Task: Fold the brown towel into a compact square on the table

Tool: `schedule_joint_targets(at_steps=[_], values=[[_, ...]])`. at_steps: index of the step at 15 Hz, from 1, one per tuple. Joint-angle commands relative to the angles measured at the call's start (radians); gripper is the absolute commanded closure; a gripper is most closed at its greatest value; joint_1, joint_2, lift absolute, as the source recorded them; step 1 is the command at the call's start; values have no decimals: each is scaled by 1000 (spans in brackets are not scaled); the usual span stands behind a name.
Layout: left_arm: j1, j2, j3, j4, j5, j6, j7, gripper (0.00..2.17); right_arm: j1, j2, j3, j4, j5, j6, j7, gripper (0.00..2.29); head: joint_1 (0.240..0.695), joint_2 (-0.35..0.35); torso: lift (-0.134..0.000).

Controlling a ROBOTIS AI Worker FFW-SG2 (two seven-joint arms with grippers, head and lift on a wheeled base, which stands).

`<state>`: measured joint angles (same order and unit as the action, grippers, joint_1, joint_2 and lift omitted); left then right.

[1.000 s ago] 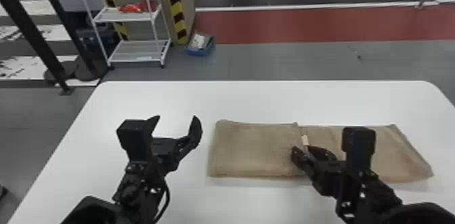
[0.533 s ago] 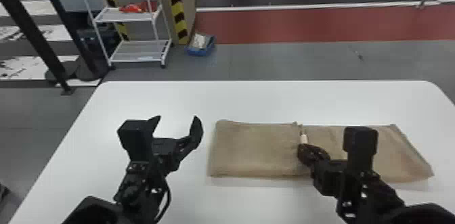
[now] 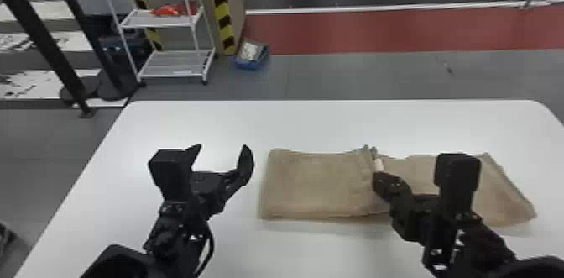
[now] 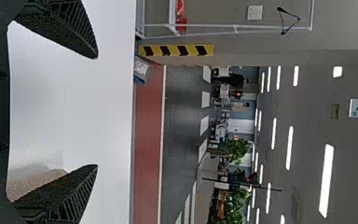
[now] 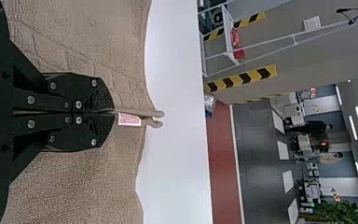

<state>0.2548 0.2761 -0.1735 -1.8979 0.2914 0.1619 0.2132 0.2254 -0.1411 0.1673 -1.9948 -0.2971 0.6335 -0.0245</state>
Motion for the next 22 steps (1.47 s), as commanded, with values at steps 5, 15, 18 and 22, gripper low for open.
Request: schedule_joint_targets(at_steps=[5, 15, 18, 22], values=[[6, 0, -1, -12, 0, 0, 0, 39, -28, 2, 1, 60, 27, 62, -2, 1065, 695, 93, -125], [15, 2, 3, -12, 0, 0, 2, 39, -72, 2, 3, 87, 26, 59, -2, 775, 695, 91, -125], [15, 2, 3, -9, 0, 0, 2, 39, -75, 0, 3, 85, 21, 62, 0, 1119, 695, 92, -125], [15, 2, 3, -9, 0, 0, 3, 39, -66, 0, 9, 59, 19, 62, 1, 1301, 695, 96, -125]])
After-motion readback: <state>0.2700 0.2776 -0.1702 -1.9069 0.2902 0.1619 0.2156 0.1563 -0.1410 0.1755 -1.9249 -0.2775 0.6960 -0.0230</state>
